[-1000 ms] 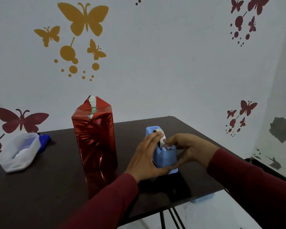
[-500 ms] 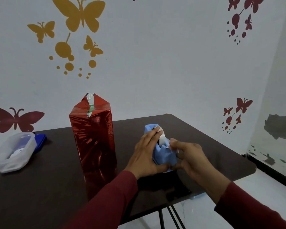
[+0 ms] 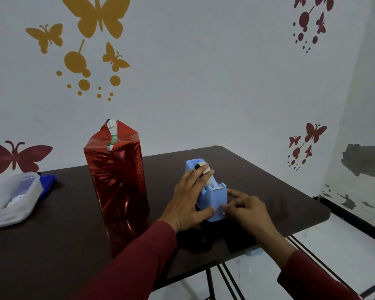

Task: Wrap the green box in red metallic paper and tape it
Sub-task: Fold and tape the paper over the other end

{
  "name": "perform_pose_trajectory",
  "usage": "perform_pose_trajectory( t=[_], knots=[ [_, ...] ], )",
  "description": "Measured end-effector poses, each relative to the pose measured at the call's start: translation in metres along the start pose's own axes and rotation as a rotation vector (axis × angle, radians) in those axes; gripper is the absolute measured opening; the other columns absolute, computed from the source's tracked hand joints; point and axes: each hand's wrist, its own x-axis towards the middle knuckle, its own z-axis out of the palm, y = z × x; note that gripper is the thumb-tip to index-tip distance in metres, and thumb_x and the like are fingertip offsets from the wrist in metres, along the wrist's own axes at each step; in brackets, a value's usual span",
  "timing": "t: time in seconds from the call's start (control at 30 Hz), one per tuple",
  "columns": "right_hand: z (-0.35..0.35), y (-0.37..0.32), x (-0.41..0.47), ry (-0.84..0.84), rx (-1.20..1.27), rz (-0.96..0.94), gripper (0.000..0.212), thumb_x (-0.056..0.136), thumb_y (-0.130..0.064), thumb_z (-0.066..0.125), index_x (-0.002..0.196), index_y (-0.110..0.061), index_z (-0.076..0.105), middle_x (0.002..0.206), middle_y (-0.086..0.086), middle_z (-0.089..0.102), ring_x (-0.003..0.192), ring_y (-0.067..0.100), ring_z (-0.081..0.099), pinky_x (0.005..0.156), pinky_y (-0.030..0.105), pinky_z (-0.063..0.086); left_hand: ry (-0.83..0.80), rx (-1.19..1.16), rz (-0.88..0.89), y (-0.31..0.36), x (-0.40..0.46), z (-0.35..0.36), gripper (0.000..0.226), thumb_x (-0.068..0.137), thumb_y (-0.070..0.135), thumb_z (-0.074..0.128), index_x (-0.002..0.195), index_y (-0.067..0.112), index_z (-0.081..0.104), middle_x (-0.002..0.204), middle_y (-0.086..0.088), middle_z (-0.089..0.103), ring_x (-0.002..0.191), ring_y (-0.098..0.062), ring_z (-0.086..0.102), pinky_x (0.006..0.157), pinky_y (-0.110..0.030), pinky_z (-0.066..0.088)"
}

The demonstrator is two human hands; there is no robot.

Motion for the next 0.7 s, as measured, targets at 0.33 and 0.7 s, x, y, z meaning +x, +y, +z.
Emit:
perform_pose_trajectory(
  t=[0.33,0.7],
  knots=[
    [-0.005,0.014,-0.01,0.168,0.42,-0.094,0.032,0.106,-0.029,0.05,0.121,-0.013,0.073,0.106,0.007,0.078,0.107,0.017,0.072,0.094,0.043,0.056,0.248,0.05,0.12,0.042,0.009,-0.01,0.035,0.09,0.049,0.065,0.119,0.031,0.071,0.129,0.016,0.056,0.127,-0.014,0.039,0.106,-0.045,0.038],
    [-0.011,0.013,-0.001,0.132,0.583,0.076,0.043,0.105,-0.035,0.051,0.099,-0.004,0.082,0.116,0.0,0.078,0.112,0.017,0.072,0.093,0.04,0.052,-0.057,0.177,0.15,0.071,0.041,-0.031,0.014,0.089,0.045,0.074,0.086,0.033,0.079,0.111,0.027,0.053,0.116,-0.007,0.034,0.098,-0.032,0.025]
  ],
)
